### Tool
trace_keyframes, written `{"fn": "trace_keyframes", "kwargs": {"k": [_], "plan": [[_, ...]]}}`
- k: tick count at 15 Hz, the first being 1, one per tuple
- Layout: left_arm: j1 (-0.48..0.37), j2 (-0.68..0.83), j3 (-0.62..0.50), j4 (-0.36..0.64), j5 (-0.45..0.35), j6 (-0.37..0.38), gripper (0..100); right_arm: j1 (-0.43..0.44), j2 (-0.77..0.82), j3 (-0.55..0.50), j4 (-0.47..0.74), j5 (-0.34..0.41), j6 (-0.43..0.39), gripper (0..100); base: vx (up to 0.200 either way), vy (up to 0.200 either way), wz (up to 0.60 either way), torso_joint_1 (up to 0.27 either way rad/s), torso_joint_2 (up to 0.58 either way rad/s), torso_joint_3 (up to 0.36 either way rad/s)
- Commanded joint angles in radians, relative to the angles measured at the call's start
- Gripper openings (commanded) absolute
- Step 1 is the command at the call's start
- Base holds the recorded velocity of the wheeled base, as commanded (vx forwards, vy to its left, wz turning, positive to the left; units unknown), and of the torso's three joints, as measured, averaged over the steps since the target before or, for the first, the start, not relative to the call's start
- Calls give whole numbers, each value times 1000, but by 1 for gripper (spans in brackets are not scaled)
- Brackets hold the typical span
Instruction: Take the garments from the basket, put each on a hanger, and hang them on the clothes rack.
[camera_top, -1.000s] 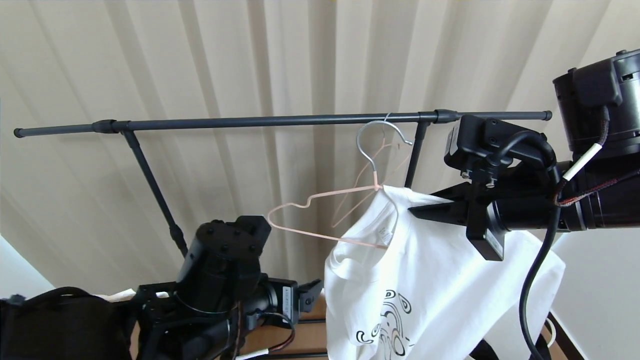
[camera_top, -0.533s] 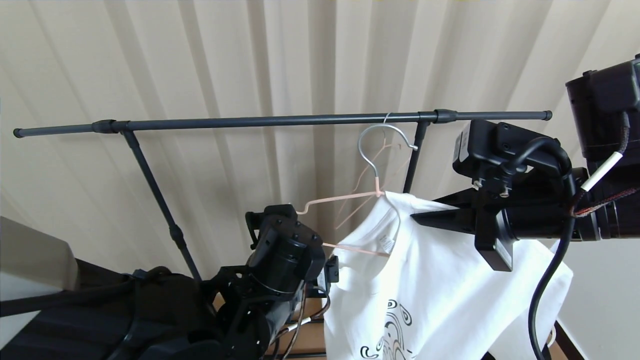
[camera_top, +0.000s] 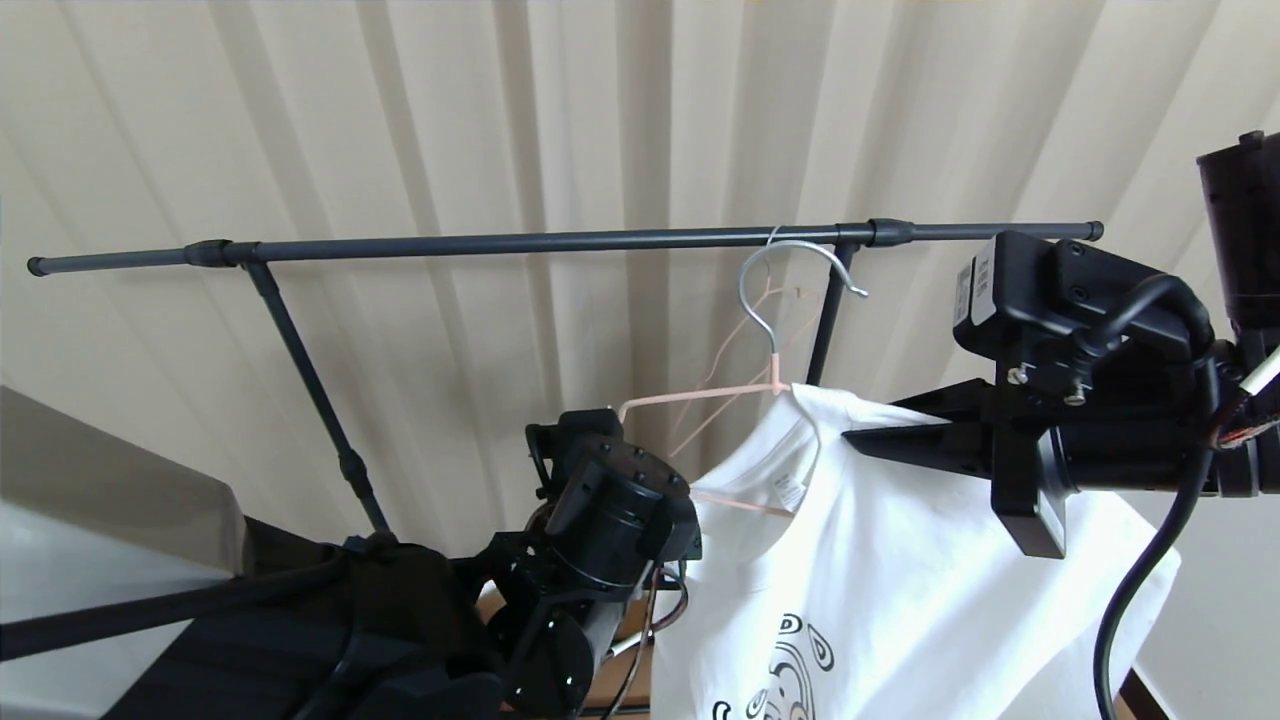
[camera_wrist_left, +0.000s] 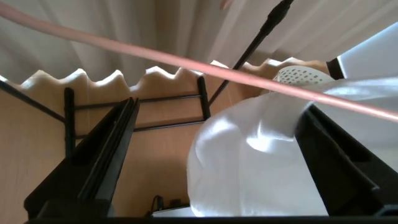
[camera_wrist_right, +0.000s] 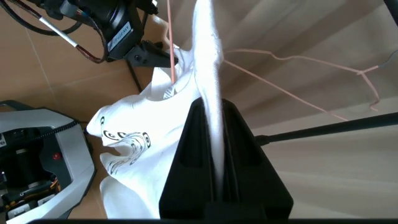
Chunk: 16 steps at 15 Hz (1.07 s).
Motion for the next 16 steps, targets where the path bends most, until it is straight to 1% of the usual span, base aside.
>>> {"fn": "trace_keyframes", "kwargs": {"k": [1,3,6,7,8,10,11,12,13,15,16], "plan": [[1,35,3,-1,32,1,100,0,-17,-1,0,1,-1,0,0,0,0,0,0,0],[3,66,3,-1,55,3,100,-1,-22,-1,0,1,-1,0,0,0,0,0,0,0],[15,64,24,-1,57,4,100,-9,-31,4,0,1,1,0,0,0,0,0,0,0],[21,59,37,-1,57,4,0,-18,-31,9,0,2,1,0,0,0,0,0,0,0],[29,55,38,-2,57,3,0,-38,-28,10,0,4,1,0,0,0,0,0,0,0],[32,-4,50,-1,58,6,0,-61,-31,32,-1,13,2,0,0,0,0,0,0,0],[46,-54,61,1,58,26,0,-100,-31,45,-9,45,2,0,0,0,0,0,0,0],[69,-86,63,1,58,56,0,-136,-34,92,-46,93,2,0,0,0,0,0,0,0],[93,-111,61,1,57,78,0,-153,-43,144,-104,134,2,0,0,0,0,0,0,0],[128,-128,57,1,55,115,0,-207,-43,257,-251,198,2,0,0,0,0,0,0,0],[133,-129,58,1,55,121,0,-221,-43,288,-291,218,2,0,0,0,0,0,0,0]]}}
